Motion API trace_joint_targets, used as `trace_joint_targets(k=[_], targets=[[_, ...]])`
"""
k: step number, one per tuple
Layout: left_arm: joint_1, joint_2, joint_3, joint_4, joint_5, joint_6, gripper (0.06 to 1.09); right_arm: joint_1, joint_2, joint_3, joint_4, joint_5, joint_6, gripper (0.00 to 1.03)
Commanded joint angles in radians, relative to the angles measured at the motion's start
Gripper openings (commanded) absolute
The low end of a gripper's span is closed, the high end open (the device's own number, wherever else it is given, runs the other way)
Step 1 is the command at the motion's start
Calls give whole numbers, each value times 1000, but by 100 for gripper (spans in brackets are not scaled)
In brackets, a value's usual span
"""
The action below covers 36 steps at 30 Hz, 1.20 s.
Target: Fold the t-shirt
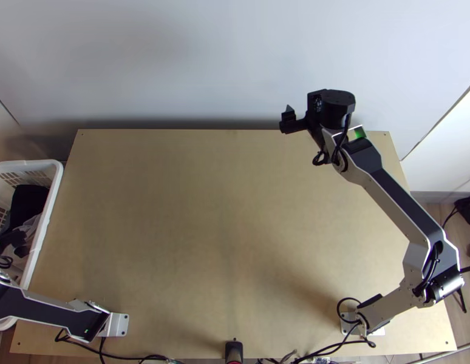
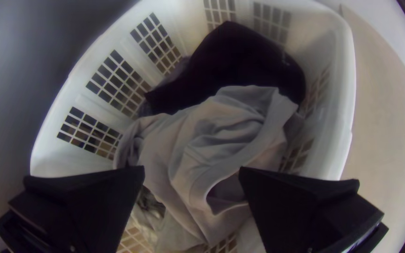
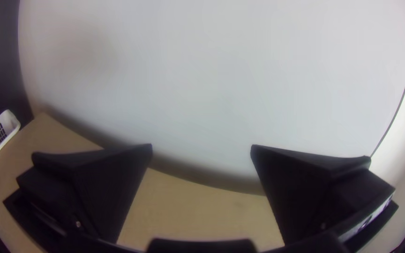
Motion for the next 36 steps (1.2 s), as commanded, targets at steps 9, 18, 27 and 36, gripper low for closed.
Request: trace_joint_targets(k=[9,18,27,36], targets=[[0,87,-78,108,-2,48,104,19,18,-2,37,53,-27,98],[-30,105,-75,208,-3,-9,103,20,17,2,74,95,-55,98],[-43,115,-100,228,-3,26,17,17,14,-5,106,116,-75,98],[-40,79,-158,292,9,65,9,19,14,-5,118,130,-94,98]])
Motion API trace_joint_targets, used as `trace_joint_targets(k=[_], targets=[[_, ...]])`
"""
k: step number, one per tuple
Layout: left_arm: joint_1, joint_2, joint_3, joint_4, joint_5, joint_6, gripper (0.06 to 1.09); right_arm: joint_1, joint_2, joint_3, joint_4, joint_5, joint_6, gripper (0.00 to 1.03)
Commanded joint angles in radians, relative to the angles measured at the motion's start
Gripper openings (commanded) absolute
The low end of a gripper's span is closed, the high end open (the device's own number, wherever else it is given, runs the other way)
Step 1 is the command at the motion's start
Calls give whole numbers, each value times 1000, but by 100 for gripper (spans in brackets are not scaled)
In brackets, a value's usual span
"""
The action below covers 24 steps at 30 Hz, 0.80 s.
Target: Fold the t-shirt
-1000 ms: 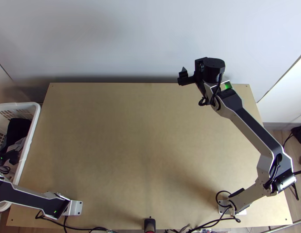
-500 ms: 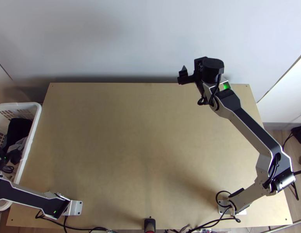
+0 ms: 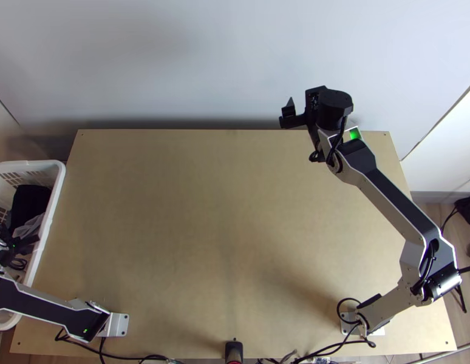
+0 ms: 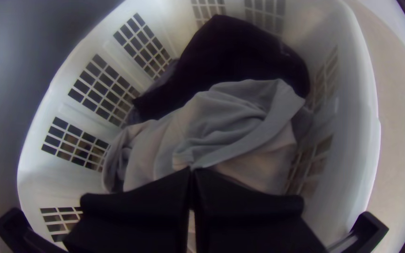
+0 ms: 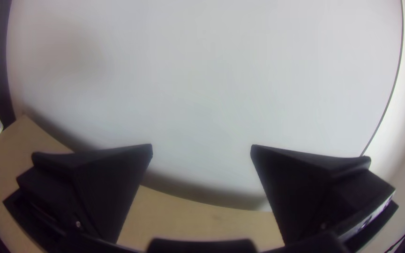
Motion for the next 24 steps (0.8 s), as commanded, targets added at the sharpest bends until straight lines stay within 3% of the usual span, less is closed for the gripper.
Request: trace_joint_targets(k=[1,7,11,24], targets=[[-2,-55,-51,52,7,20,9,1,-1,-1,9,7,-12,98],[0,-187,38,5,10,-115,9,1,-1,-11,10,13,-12,97],[-2,-269,114,-93,101,-207,9,3,-4,-13,10,16,-12,96],[-98,-440,266,-265,159,-398,9,3,-44,-53,10,19,-10,96]])
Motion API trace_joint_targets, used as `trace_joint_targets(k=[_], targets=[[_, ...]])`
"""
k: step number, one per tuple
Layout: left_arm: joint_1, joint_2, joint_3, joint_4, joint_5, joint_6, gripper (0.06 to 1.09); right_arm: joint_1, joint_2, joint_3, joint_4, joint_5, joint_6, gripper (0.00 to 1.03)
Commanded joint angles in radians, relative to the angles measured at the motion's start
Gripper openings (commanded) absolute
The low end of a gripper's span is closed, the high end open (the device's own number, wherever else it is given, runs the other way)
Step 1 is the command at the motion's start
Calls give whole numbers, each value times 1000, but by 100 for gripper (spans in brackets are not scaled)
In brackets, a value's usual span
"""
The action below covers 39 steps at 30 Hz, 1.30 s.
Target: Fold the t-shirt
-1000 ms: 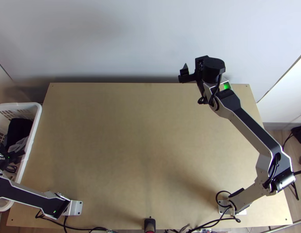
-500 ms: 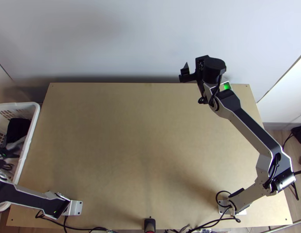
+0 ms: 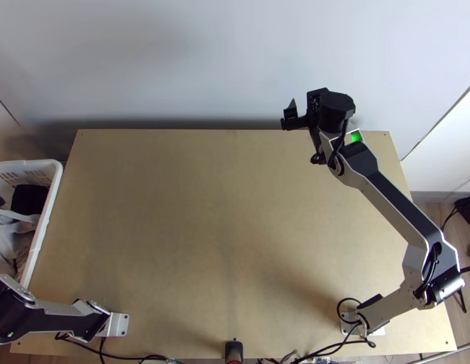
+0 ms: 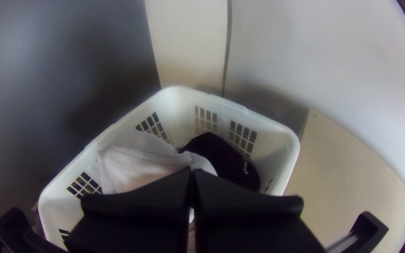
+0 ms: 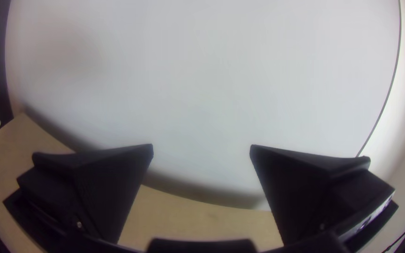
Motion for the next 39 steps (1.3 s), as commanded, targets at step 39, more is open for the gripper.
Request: trace_joint_targets(k=[39], targets=[[-751,-112,867,-458,-94,-384,9,-127,-246,-306,169,6,31,96]])
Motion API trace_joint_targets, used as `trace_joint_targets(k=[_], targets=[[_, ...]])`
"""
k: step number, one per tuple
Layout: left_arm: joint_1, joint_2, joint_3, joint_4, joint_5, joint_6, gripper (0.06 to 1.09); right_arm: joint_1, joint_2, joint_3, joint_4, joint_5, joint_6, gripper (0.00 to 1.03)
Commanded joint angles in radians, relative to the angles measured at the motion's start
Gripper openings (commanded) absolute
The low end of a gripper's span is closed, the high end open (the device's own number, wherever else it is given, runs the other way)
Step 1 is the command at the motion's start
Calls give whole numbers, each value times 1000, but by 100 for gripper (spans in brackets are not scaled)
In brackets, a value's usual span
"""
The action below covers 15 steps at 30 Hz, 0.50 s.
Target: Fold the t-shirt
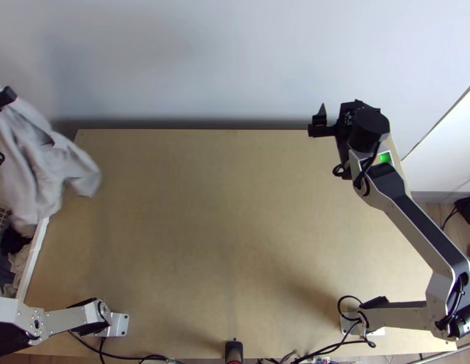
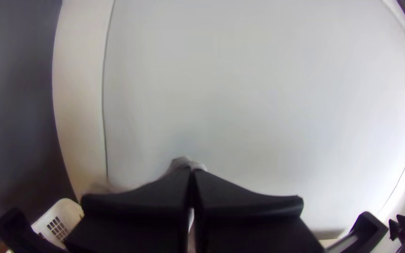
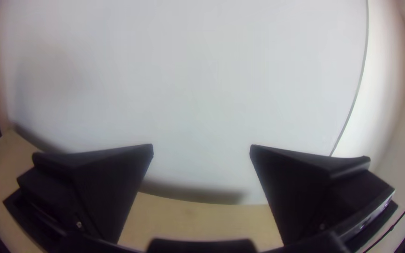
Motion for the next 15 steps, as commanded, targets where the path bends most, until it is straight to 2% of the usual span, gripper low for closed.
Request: trace_joint_targets(k=[1,9,15], targets=[[-137,-2,114,-56,-27,-27,9,-30,-40,-49,30,-1,9,96],[-258,-4,283,-119,-29,-82,9,-42,-47,-66,50,-1,14,96],[-379,-18,308,-122,-35,-91,9,-52,-56,-70,51,-1,20,96]])
